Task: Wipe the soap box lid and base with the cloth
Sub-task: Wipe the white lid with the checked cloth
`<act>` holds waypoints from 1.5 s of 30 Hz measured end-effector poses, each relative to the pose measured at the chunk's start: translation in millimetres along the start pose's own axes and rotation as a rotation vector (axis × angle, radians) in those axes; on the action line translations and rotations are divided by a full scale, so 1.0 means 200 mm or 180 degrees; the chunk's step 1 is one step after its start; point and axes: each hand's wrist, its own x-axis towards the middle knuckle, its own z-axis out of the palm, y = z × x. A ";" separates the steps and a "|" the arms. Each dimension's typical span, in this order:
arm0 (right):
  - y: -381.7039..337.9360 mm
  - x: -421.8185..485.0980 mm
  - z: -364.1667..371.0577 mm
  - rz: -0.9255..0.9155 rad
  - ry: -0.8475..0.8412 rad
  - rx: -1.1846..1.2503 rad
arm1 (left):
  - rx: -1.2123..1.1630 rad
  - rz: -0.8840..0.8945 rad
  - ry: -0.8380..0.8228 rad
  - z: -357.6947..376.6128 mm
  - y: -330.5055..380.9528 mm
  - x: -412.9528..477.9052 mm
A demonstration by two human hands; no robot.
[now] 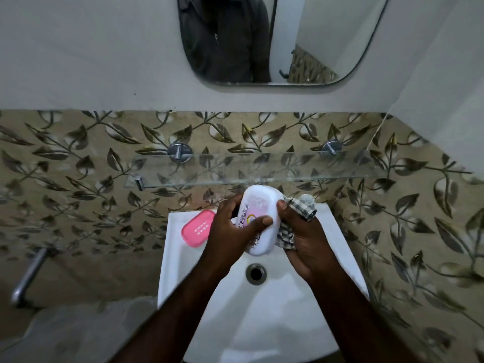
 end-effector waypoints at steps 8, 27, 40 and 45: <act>-0.05 0.11 -0.03 -0.0282 0.0330 -0.0203 | -0.1497 -0.0519 -0.0309 -0.05 0.01 0.07; -0.04 0.18 -0.10 -0.0796 0.0409 -0.1052 | -0.0887 -0.0506 -0.0542 0.08 -0.06 0.10; -0.28 0.12 -0.03 -0.3107 -0.0788 -0.3973 | 0.0858 -0.0458 -0.0626 0.13 0.11 0.11; -0.23 0.11 -0.11 -0.2248 -0.0419 -0.3799 | 0.1216 -0.0369 -0.0369 0.14 0.05 0.02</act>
